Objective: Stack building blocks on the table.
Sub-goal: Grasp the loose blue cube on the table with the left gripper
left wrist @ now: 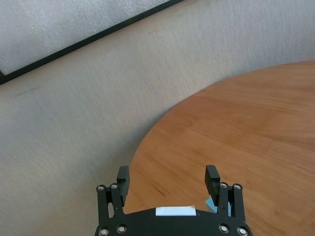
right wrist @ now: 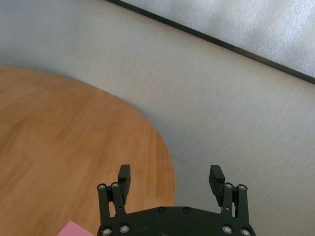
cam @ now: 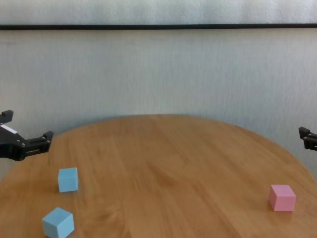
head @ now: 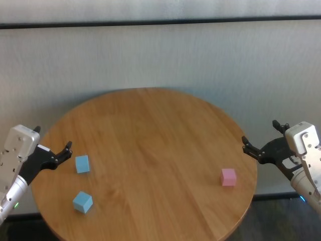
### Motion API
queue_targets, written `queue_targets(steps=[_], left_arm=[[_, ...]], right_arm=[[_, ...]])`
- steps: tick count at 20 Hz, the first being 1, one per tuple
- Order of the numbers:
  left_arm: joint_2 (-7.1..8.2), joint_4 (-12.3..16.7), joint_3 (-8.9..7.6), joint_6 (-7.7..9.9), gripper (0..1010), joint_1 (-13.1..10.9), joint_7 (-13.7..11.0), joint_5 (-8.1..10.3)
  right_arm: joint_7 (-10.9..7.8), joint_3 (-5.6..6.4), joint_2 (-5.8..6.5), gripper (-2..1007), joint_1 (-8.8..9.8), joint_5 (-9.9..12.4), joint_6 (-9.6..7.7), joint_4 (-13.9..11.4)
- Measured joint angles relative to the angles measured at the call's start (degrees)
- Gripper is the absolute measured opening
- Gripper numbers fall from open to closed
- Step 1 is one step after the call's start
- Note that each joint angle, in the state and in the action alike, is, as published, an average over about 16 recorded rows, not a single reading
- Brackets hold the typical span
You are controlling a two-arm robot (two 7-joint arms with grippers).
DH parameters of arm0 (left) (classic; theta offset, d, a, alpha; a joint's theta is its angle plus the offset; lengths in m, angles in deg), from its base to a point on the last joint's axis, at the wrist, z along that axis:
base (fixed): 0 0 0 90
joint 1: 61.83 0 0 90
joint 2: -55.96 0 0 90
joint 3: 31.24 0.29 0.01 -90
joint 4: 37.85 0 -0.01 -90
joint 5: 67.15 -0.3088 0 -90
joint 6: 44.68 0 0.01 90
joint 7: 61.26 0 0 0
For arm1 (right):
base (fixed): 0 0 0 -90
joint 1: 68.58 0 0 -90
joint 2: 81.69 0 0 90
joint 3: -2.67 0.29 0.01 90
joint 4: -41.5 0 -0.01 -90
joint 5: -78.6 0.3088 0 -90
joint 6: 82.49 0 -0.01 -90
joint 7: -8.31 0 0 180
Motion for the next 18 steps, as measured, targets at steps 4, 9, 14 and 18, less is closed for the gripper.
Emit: queue_targets(steps=[4,9,14,18], left_arm=[[0.00,0.00,0.00,0.00,1003,0.00,0.00,0.00],[0.00,0.00,0.00,0.00,1002,0.00,0.00,0.00],[0.00,0.00,0.00,0.00,1003,0.00,0.00,0.00],[0.00,0.00,0.00,0.00,1002,0.00,0.00,0.00]], right_arm=[[0.00,0.00,0.00,1005,0.00,0.00,0.00,0.00],[0.00,0.00,0.00,1005,0.00,0.00,0.00,0.00],[0.00,0.00,0.00,1005,0.00,0.00,0.00,0.00],[0.00,0.00,0.00,1005,0.00,0.00,0.00,0.00]])
